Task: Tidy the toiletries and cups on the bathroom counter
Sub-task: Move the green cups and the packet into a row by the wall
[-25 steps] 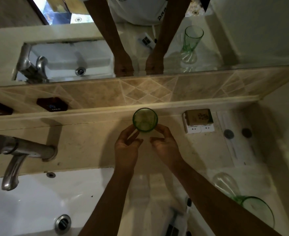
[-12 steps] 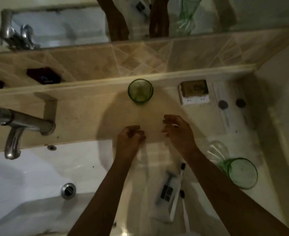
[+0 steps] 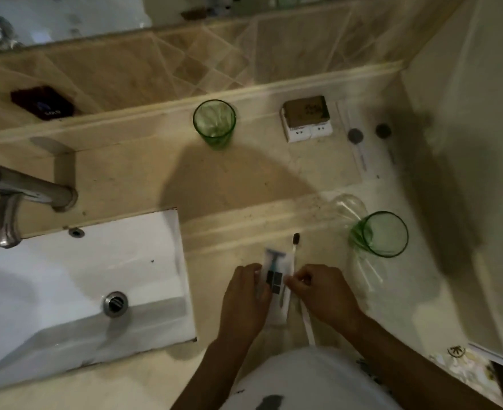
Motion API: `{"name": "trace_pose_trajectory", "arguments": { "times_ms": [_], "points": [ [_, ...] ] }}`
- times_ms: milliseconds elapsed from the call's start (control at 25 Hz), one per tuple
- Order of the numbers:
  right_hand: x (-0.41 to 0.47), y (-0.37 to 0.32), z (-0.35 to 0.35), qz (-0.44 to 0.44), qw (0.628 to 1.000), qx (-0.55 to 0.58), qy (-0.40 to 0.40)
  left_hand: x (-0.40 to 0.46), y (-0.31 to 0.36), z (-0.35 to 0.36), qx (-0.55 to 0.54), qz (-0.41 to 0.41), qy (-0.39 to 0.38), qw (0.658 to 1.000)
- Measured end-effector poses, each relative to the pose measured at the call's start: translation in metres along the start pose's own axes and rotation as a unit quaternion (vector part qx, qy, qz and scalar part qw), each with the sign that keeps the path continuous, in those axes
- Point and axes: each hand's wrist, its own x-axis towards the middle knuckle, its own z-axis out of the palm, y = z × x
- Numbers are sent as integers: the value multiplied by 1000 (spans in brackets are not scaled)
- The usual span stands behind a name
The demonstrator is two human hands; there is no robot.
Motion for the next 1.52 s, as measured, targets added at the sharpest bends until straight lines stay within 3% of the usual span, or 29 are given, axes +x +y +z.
{"name": "trace_pose_trajectory", "arguments": {
  "times_ms": [200,280,400,520,600,680,840,1280,1360,1520],
  "points": [
    [-6,-7,19,-22,999,-4,-49,-8,0,5,-14,-40,-7,999],
    [-5,-12,19,-35,998,4,-48,-5,5,1,-116,-108,-21,987],
    [-7,-19,12,-60,997,42,-34,-3,5,-8,-289,-175,-34,941],
    [-12,-25,8,-71,992,103,-29,-7,6,-20,-384,-162,-38,908],
    [-18,-27,7,-46,977,202,-59,-12,5,-26,-410,-132,-27,902],
    [-20,-27,9,-30,960,268,-81,-12,5,-31,-424,-101,-10,900],
    [-23,-27,13,-71,962,244,-99,-12,10,-37,-431,-78,-11,899],
    [-8,-41,-13,-102,970,218,10,37,41,-40,-380,-86,-12,921],
    [5,-47,-18,-95,968,230,14,56,51,-44,-380,-96,5,920],
    [43,-54,-27,-49,962,268,-2,103,70,-51,-305,-48,44,950]
  ]
}}
